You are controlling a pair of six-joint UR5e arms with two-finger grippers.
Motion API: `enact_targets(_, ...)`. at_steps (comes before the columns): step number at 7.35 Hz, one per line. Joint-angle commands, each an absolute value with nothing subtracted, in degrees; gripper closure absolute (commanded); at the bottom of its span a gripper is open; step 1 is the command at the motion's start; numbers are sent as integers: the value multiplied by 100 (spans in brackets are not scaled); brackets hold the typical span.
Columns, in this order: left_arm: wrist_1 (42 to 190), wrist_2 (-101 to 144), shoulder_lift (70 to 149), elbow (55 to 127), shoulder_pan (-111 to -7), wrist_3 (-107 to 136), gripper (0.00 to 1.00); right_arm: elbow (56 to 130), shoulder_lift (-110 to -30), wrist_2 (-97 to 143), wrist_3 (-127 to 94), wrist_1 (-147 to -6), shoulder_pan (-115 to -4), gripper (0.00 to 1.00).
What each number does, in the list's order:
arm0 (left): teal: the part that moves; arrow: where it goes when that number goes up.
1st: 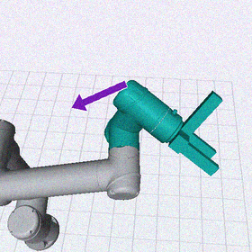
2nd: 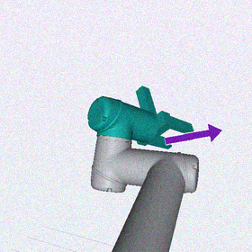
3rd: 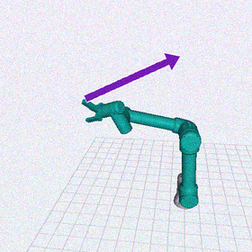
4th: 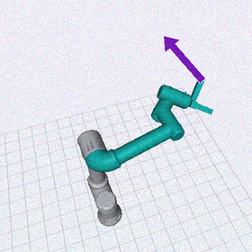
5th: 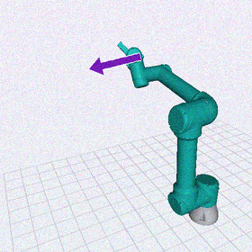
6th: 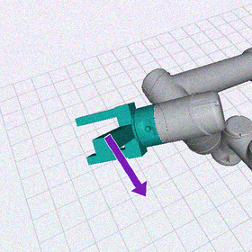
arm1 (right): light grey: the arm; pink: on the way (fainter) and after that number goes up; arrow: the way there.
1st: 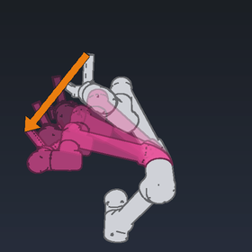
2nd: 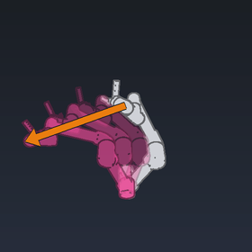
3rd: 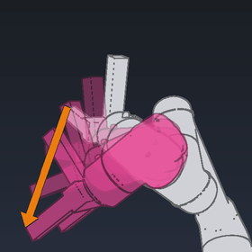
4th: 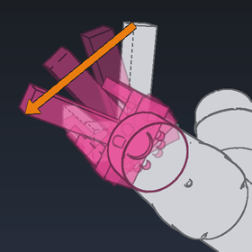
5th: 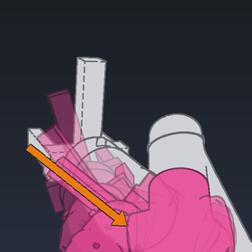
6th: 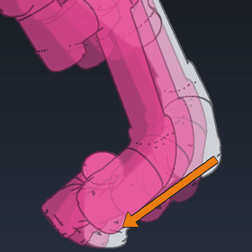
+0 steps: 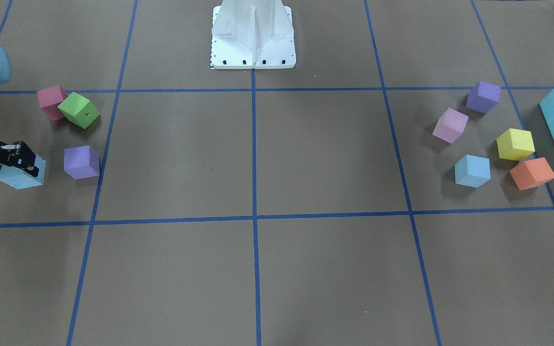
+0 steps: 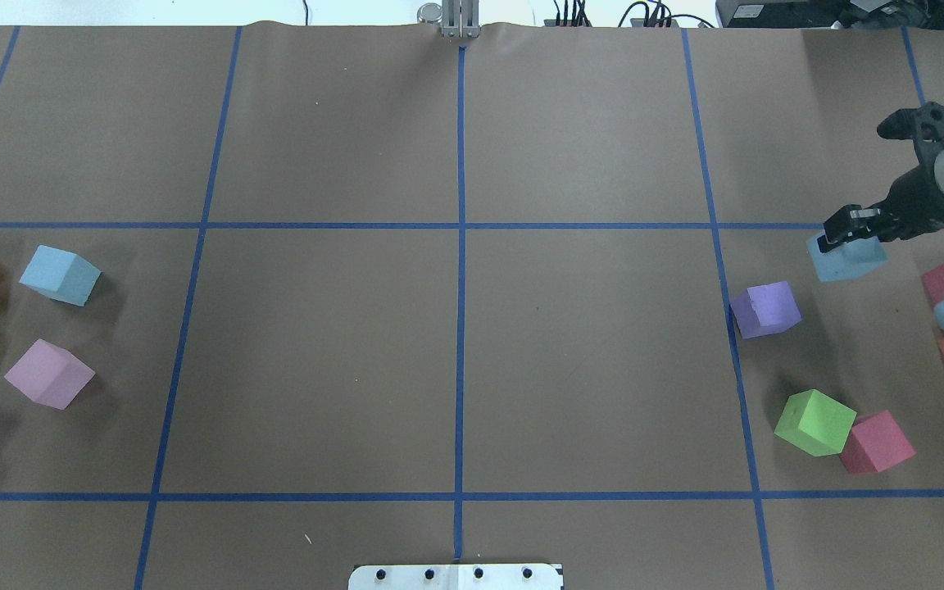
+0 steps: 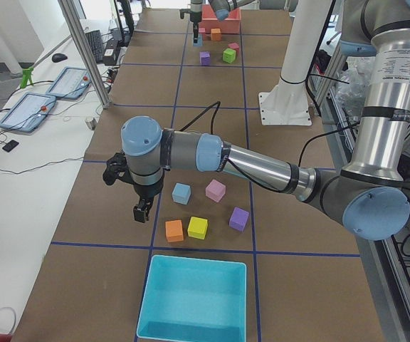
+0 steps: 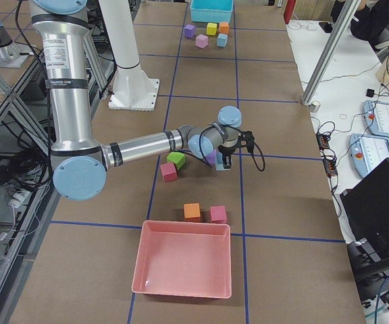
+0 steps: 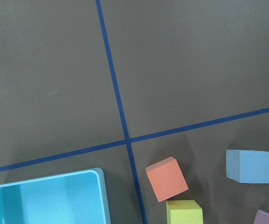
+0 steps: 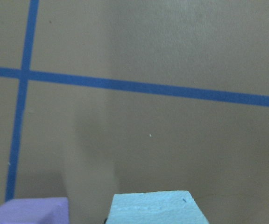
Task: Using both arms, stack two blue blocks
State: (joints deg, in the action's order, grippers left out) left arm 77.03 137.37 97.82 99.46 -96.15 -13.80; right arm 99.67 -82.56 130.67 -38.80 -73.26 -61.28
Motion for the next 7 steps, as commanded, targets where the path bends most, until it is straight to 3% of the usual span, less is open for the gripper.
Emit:
enact_targets(1,7699,13737,9782,9949,-9607,-1380,2,10536,-6914,12791,-3972,-9351,-5760,45)
enact_targets(4,7699,13737,9791,9888,-9598,-1380,2,10338,-5621,11852,-5751,-9703,-4364,45)
enact_targets(7,7699,13737,9791,9861,-9598,-1380,2,9363,-4520,11207,-6425,-9659,-3552,45)
